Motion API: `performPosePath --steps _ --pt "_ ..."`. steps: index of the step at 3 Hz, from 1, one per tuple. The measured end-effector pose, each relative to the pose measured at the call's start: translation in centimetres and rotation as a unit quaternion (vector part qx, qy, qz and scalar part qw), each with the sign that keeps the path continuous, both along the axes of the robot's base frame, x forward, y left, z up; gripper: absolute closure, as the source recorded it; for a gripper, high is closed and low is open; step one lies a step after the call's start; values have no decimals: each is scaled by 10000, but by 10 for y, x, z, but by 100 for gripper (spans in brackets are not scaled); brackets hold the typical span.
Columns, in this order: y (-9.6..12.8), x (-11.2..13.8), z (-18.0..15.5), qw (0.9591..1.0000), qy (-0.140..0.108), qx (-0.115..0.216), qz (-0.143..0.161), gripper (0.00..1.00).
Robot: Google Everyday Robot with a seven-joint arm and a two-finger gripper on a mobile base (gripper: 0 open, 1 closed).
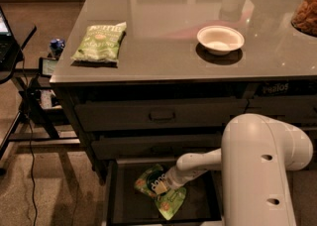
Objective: Pick green rice chip bag from bottom drawer and place on counter
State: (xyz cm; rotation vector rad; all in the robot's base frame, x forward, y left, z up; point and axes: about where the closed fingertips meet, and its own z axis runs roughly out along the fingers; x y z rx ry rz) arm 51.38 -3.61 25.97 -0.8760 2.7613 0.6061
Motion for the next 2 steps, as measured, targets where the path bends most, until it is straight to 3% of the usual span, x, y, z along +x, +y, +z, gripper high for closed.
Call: performPosePath --steps 1,2 --pt "-13 -11 19 9999 36 -75 -59 100" --pt "-21 -27 52 9998 -78 -146 -91 100"
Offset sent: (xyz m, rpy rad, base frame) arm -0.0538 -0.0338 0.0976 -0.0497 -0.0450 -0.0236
